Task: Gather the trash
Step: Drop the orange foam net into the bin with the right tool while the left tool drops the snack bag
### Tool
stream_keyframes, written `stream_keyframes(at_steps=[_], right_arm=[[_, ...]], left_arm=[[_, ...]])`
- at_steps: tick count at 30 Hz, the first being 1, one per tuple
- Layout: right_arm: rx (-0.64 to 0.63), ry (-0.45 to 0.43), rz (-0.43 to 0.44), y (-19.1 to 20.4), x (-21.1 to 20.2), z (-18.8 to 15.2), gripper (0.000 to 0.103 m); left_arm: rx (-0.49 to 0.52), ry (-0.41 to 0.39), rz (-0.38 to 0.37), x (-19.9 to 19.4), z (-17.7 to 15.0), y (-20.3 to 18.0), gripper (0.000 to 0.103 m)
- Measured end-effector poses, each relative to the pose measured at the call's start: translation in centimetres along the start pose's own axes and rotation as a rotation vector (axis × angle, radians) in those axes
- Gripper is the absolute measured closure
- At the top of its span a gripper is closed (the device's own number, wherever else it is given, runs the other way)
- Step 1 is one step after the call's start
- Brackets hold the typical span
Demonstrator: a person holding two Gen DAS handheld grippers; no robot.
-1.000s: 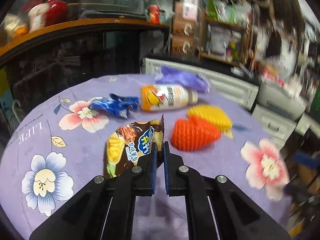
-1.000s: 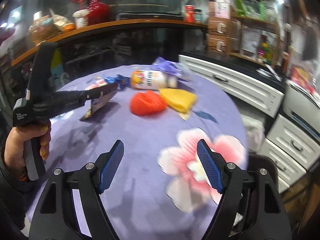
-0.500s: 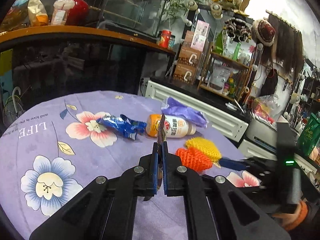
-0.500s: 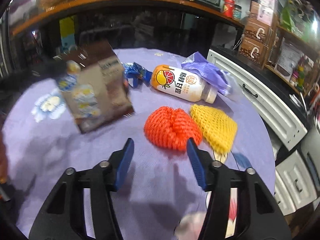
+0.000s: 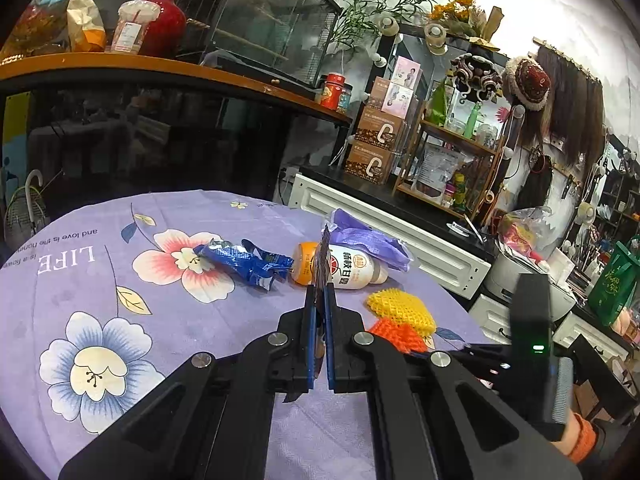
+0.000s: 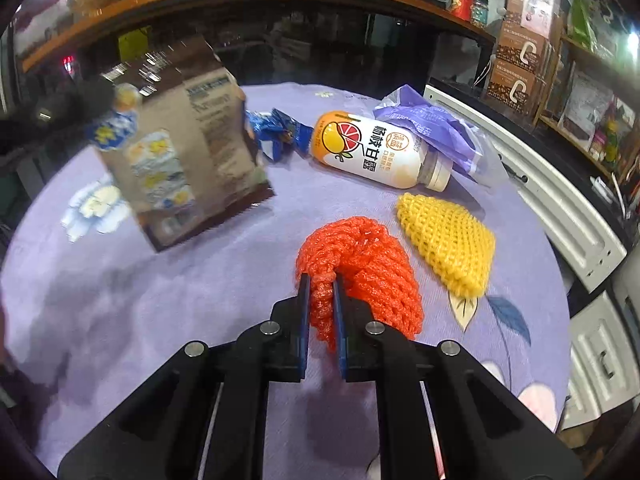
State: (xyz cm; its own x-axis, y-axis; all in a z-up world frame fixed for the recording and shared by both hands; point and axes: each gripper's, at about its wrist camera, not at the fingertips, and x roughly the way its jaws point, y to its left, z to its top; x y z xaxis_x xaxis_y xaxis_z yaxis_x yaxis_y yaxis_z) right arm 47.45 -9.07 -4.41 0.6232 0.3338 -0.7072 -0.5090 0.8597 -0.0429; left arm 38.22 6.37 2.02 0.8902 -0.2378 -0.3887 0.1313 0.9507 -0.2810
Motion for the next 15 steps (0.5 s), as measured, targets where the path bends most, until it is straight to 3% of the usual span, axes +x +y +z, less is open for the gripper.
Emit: stream_keyframes(at_steps=[6, 15], right_arm=[[0.066, -0.061, 0.053, -0.7, -4.9, -2.3, 0.092], [0.151, -0.115, 0.007, -4.2, -11.7, -7.6, 0.092]], left_arm=[[0.017, 0.008, -0.032, 0.2, -0.2, -0.6, 0.099], [0.073, 0.047, -0.082, 0.6, -1.1, -4.0, 0.099]])
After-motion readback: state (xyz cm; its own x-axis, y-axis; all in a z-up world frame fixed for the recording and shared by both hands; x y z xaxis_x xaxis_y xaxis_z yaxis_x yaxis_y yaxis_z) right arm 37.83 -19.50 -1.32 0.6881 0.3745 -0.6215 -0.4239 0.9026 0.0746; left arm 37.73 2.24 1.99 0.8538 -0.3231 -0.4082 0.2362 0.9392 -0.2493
